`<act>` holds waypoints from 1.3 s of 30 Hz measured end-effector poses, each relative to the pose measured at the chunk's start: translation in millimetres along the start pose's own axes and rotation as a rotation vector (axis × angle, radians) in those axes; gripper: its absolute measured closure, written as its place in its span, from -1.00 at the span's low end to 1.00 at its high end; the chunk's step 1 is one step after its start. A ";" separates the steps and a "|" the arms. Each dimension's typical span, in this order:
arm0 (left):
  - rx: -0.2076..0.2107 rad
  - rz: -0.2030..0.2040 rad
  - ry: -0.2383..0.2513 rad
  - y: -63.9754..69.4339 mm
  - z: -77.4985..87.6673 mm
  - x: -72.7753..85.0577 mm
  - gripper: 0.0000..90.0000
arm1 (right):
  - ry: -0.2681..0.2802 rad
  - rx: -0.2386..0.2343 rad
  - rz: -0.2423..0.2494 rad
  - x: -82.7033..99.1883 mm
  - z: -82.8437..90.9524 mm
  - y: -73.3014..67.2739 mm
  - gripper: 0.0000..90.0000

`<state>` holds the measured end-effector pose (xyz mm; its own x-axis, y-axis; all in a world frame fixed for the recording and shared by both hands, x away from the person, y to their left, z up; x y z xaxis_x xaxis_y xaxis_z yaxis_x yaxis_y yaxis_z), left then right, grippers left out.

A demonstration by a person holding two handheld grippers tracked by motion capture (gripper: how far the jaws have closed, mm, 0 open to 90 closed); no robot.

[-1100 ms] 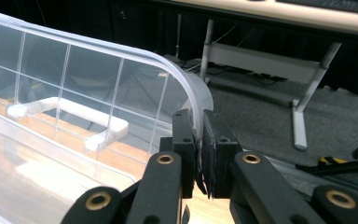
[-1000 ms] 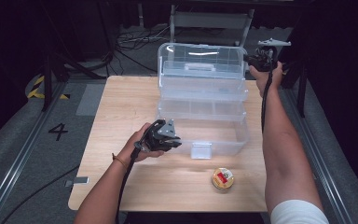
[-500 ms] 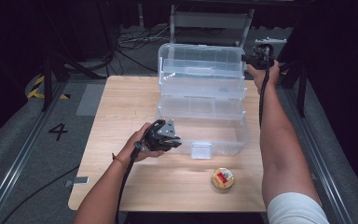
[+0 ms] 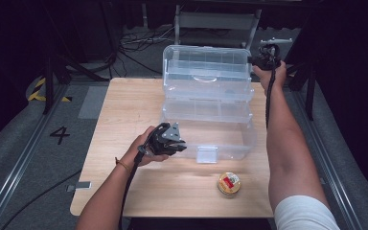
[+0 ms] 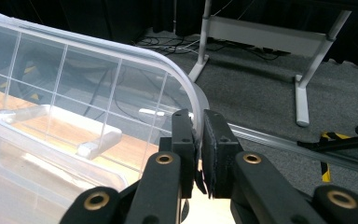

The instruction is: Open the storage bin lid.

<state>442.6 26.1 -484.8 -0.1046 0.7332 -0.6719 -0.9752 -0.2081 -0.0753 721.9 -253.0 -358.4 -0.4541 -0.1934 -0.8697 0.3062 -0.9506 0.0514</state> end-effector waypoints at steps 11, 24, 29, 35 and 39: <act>-0.001 0.006 0.006 -0.2 0.0 0.3 0.74 | -0.012 0.006 0.014 3.2 -9.1 1.6 0.86; 0.002 -0.020 0.012 -0.8 0.9 1.0 0.76 | -0.014 0.039 0.027 8.0 -10.9 3.2 0.82; 0.001 -0.018 0.036 -4.6 1.2 2.1 0.77 | -0.008 0.023 0.068 17.0 8.6 1.6 0.90; 0.003 0.009 0.042 -4.3 1.3 4.3 0.75 | 0.032 -0.013 0.123 28.2 77.3 -0.2 0.80; 0.001 0.008 0.037 -4.5 1.2 4.4 0.74 | 0.045 -0.069 0.158 39.4 125.3 -8.7 0.69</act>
<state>446.3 31.1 -486.6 -0.1050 0.7068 -0.6996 -0.9746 -0.2131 -0.0691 596.5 -282.8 -331.7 -0.3585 -0.3269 -0.8744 0.4284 -0.8898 0.1570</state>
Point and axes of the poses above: each handheld gripper's, and its own axes: z roughly backward along the jaws, x roughly out of its underside, y roughly to its right, the point moved 10 cm from there along -z, roughly forward along the jaws, and after that the axes turned 3 degrees about x, right-handed, at the moved point
